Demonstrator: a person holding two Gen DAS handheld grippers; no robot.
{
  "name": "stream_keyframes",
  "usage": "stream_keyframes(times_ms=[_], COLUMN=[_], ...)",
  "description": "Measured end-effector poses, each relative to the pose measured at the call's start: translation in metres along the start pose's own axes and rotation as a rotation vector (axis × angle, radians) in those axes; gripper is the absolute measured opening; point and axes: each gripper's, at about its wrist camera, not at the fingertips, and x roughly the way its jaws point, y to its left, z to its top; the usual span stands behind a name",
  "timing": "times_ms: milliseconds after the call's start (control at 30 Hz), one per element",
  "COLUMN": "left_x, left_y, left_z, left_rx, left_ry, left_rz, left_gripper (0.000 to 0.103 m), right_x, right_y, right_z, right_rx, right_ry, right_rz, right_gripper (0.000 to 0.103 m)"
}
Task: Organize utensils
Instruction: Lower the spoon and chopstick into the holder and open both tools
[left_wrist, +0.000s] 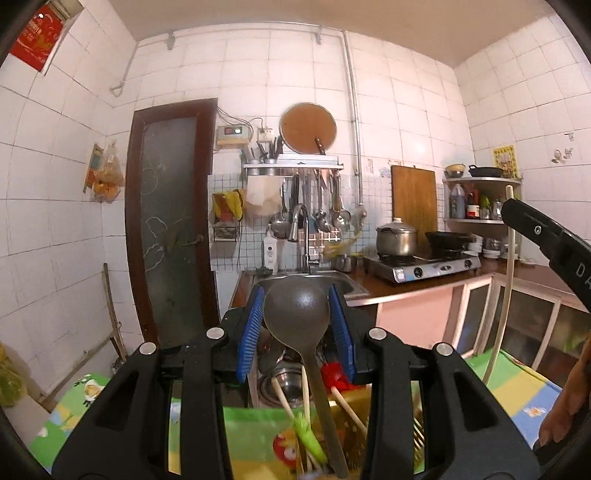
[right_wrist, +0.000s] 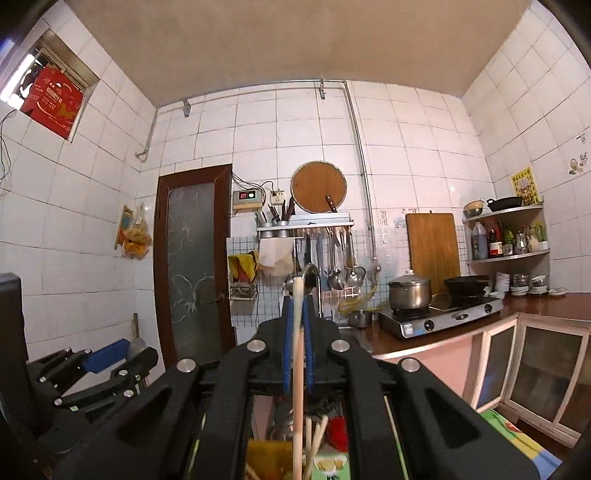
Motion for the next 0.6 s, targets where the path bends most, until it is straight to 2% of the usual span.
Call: stream_keyframes(times_ms=[167, 300, 433, 600], left_x=[0.025, 0.034, 0.04, 0.035], left_y=[-0.006, -0.012, -0.009, -0.002], left_z=[-0.025, -0.048, -0.062, -0.068], left_rx=[-0.003, 0.016, 0.009, -0.024], left_ry=[0.021, 0.04, 0.071, 0.118], left_rz=[-0.009, -0.011, -0.012, -0.019], left_gripper=[0.035, 0.035, 0.035, 0.036], right_x=[0.022, 0.037, 0.036, 0.03], right_y=[-0.003, -0.002, -0.001, -0.001], right_z=[-0.027, -0.059, -0.082, -0.095], right_rx=[0.016, 0.005, -0.019, -0.053], right_ry=[0.018, 0.08, 0.128, 0.217], right_rz=[0.019, 0.035, 0.044, 0.054], right_gripper=[0.006, 0.006, 0.006, 0.006])
